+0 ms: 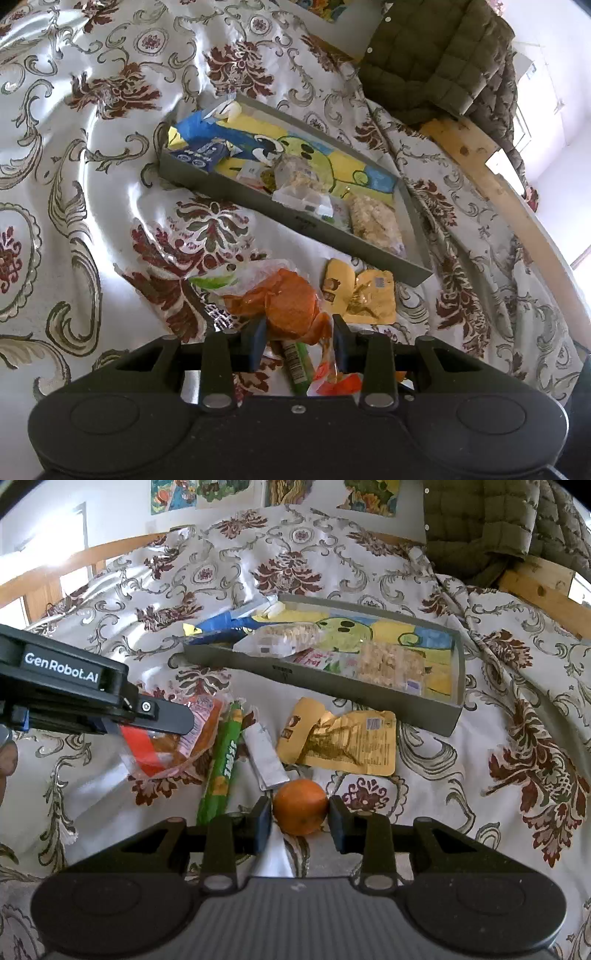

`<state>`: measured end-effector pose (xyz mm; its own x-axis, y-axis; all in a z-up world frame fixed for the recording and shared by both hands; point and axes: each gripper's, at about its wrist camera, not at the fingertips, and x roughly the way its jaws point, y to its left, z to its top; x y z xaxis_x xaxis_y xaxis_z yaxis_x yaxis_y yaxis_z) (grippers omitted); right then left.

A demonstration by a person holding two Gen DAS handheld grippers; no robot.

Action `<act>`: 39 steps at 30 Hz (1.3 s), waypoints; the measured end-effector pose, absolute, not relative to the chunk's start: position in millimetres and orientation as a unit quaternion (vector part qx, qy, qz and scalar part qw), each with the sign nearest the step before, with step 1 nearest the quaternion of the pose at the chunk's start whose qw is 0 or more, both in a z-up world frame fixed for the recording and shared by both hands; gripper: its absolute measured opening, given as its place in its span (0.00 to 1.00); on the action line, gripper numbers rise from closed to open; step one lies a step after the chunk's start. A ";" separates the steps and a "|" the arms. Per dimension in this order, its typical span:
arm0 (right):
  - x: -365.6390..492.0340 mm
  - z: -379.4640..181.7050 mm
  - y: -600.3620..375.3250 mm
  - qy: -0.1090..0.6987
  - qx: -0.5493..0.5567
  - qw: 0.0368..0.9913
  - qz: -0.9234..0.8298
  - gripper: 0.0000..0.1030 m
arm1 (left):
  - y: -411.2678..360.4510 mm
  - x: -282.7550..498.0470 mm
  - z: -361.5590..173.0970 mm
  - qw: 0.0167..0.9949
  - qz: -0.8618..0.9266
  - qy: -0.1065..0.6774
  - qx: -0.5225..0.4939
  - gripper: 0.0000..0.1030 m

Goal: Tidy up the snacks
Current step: 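Lift the orange-wrapped snack with left tool while right tool carries the mandarin over the tray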

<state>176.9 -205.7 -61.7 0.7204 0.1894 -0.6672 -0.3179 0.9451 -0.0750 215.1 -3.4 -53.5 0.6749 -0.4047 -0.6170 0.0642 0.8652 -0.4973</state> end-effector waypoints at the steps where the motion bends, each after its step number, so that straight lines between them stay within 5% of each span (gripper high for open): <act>1: 176.3 -61.6 -205.4 0.347 -0.092 0.923 0.137 0.36 | -3.2 214.5 -53.0 0.887 -0.133 0.380 -0.225 0.37; 39: 208.9 -25.1 -222.8 0.242 -0.041 0.964 0.105 0.35 | -17.6 241.5 -14.6 0.930 -0.170 0.248 -0.214 0.36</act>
<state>208.9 -222.8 -25.1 0.8602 0.1834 -0.4758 -0.2228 0.9745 -0.0272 241.4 -17.6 -14.6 0.8193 -0.4215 -0.3886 0.2095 0.8511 -0.4815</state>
